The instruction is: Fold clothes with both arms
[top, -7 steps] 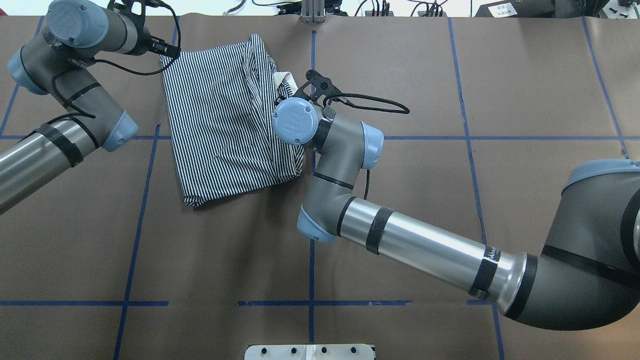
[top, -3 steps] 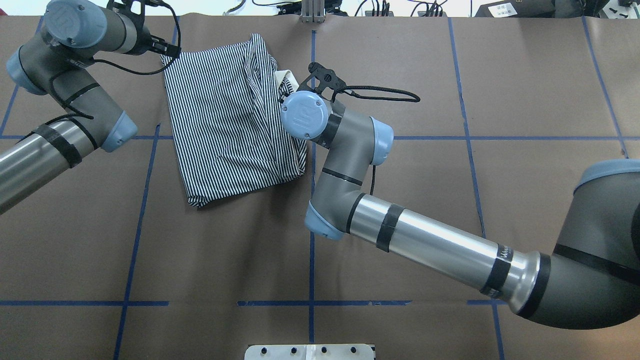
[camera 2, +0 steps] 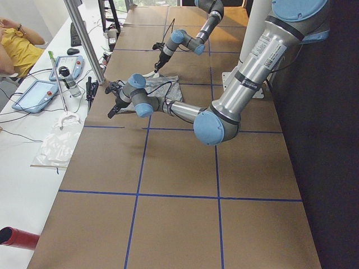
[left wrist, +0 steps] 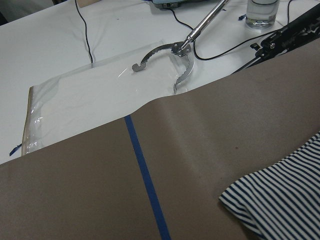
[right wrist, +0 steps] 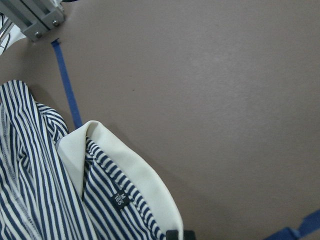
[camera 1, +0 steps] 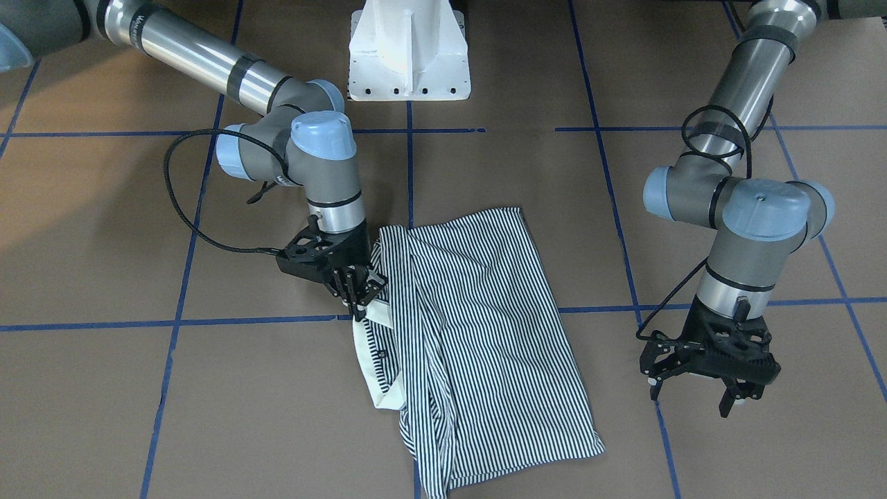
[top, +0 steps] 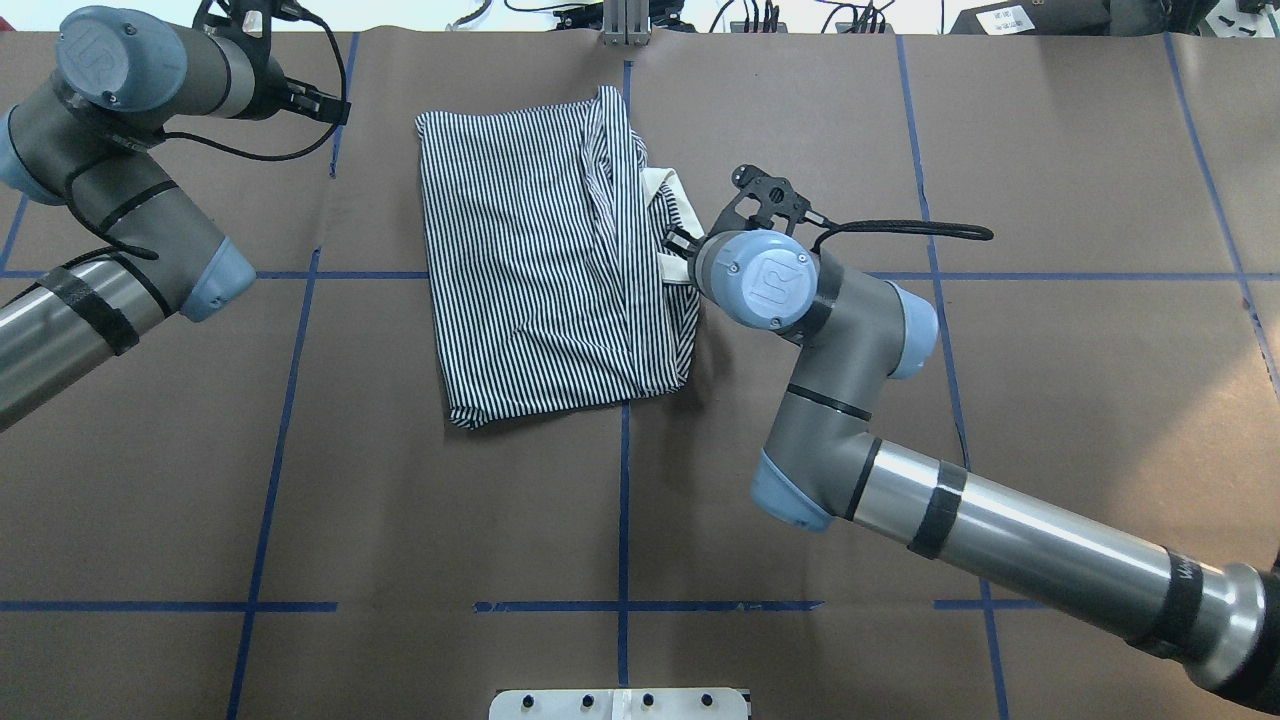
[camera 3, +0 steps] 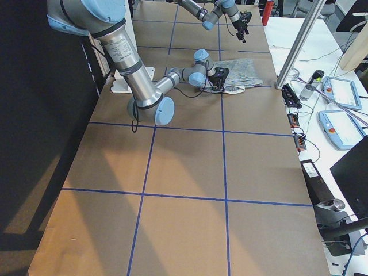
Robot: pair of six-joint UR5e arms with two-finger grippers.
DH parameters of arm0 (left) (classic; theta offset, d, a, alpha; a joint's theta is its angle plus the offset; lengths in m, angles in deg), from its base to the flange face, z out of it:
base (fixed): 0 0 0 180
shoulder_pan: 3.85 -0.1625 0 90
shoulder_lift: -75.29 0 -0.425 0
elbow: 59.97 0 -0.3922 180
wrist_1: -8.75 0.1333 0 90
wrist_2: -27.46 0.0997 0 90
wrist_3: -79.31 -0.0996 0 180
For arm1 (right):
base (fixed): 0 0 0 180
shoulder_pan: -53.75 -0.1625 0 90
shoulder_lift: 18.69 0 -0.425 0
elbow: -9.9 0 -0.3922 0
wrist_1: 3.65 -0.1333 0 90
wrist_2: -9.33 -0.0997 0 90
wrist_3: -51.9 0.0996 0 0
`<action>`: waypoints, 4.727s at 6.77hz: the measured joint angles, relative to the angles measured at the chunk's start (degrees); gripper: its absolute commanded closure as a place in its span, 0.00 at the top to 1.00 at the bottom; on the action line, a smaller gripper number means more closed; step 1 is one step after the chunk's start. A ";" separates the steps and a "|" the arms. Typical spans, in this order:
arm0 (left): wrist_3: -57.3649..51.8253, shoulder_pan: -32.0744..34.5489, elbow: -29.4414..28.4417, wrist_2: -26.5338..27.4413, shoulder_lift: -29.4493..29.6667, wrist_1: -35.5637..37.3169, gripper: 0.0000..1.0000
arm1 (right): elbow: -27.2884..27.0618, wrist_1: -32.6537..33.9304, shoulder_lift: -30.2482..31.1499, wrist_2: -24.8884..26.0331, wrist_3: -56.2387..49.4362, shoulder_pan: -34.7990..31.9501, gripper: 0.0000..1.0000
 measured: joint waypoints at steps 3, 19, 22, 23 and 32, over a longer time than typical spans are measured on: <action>0.05 -0.40 0.35 0.00 -0.16 0.00 1.00 | -9.64 -0.21 9.50 2.02 -0.07 3.50 0.99; 0.16 -1.14 0.86 -0.18 -0.16 0.07 1.00 | -15.58 35.94 -3.78 7.30 -58.54 15.27 0.69; 0.16 -1.14 0.91 -0.16 -0.16 0.07 1.00 | -13.45 36.07 -4.03 7.04 -63.64 16.21 0.35; 0.16 -1.14 0.92 -0.17 -0.16 0.07 1.00 | -13.49 36.08 -3.95 7.06 -65.16 16.22 0.33; 0.22 -1.42 0.87 -0.11 -0.16 0.07 1.00 | -24.38 35.50 7.23 7.12 -67.40 14.86 0.51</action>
